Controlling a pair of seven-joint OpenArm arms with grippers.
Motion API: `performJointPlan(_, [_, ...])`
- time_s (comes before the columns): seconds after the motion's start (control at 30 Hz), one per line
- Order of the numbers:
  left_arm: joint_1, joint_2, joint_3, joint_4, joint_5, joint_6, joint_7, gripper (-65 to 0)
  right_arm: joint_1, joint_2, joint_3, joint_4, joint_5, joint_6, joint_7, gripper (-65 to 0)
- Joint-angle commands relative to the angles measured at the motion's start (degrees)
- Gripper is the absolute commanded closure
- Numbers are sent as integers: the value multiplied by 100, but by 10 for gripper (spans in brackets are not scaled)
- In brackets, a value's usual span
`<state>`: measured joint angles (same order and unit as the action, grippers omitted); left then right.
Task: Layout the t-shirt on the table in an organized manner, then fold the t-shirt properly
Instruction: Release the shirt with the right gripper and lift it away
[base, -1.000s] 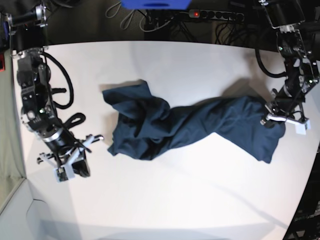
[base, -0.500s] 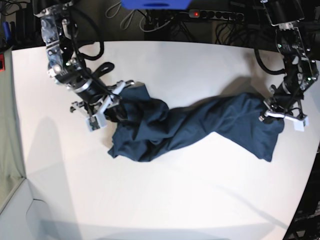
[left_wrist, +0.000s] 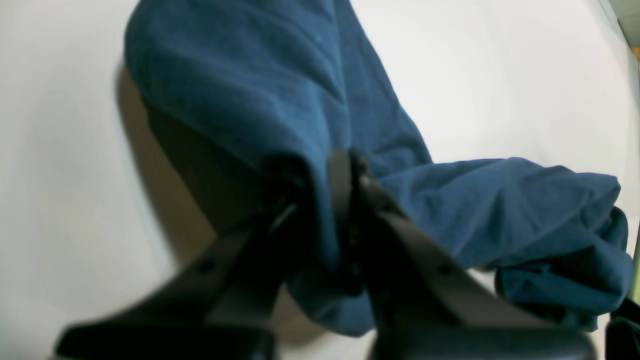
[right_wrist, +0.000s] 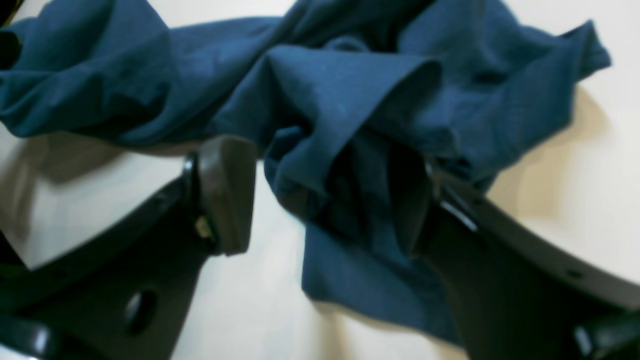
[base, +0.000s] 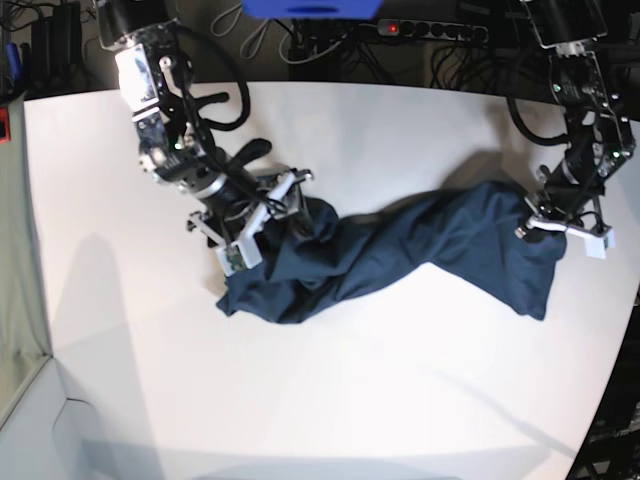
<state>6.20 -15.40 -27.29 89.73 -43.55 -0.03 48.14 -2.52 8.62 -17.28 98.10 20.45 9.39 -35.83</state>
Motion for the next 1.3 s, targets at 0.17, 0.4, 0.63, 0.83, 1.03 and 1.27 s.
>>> performJointPlan(0.17, [9, -91, -27, 24, -71, -27, -106, -2, 310, -172, 9, -259, 70, 41, 150, -269])
performJointPlan(0.4, [-53, -144, -36, -424, -71, -27, -115, -2, 187, -304, -193, -65, 52, 41, 150, -4])
performJointPlan(0.63, [-255, -152, -36, -433, -71, -27, -124, -2, -649, 4, -193, 1447, 61, 41, 150, 0])
performJointPlan(0.83, [-650, -363, -36, -433, -71, -27, -124, -2, -1457, 347, -202, 1807, 70, 41, 186, 0])
performJointPlan(1.03, [-1231, -750, -36, -441, -63, -27, -115, -2, -1932, 795, -88, 1816, 78, 41, 221, 0])
performJointPlan(1.27, [-1855, -979, -36, -951, -98, -27, -80, -2, -1976, 971, 704, 1816, 78, 50, 203, 0])
